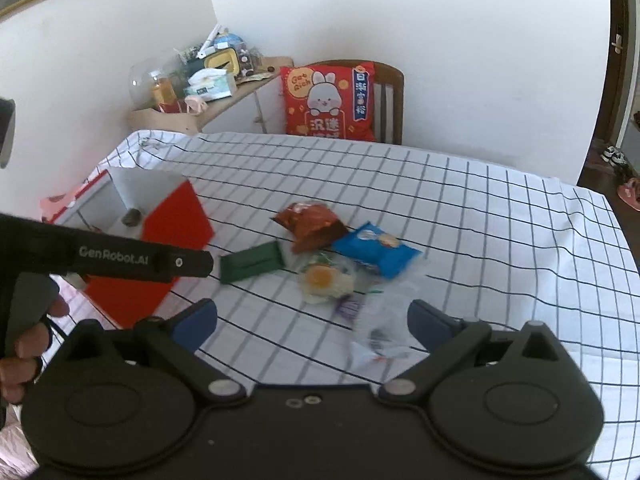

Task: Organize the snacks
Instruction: 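Withdraw both tools from the box back to the snack pile, then grasp the egg-yolk pastry with the left tool while the right tool grasps the clear plastic bag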

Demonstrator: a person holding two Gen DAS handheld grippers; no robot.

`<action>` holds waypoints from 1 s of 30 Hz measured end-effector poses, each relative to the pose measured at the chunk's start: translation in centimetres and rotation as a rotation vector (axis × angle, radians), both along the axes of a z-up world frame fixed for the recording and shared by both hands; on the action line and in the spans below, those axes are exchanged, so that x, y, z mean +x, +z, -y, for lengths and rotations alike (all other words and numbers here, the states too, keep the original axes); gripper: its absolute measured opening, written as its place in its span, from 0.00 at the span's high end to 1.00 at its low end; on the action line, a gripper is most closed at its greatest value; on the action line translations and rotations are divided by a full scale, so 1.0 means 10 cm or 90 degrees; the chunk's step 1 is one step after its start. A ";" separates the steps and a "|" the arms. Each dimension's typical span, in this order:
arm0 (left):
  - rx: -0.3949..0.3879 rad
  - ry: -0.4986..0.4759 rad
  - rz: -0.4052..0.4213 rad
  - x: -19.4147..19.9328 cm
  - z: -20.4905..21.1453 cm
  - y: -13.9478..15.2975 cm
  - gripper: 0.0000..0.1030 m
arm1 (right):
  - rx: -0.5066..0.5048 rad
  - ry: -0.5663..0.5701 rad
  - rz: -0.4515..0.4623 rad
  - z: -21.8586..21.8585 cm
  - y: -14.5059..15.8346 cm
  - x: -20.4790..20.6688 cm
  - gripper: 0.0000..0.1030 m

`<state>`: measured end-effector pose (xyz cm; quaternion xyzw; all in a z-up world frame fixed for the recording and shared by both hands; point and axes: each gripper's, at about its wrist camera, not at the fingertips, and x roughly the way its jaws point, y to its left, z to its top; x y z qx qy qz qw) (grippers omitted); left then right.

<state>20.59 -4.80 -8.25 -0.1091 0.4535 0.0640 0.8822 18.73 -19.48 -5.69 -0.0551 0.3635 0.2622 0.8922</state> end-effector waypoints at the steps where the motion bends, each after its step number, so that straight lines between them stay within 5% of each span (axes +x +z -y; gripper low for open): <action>1: -0.002 -0.002 -0.007 0.06 0.03 -0.03 0.23 | -0.005 0.000 -0.002 0.03 -0.03 0.03 0.01; 15: -0.021 -0.009 -0.103 0.84 0.26 -0.49 0.23 | -0.010 -0.022 -0.082 0.08 -0.42 0.64 0.04; 30: -0.060 -0.003 -0.156 1.29 0.28 -0.93 0.23 | 0.002 -0.057 -0.165 -0.01 -0.85 1.14 0.18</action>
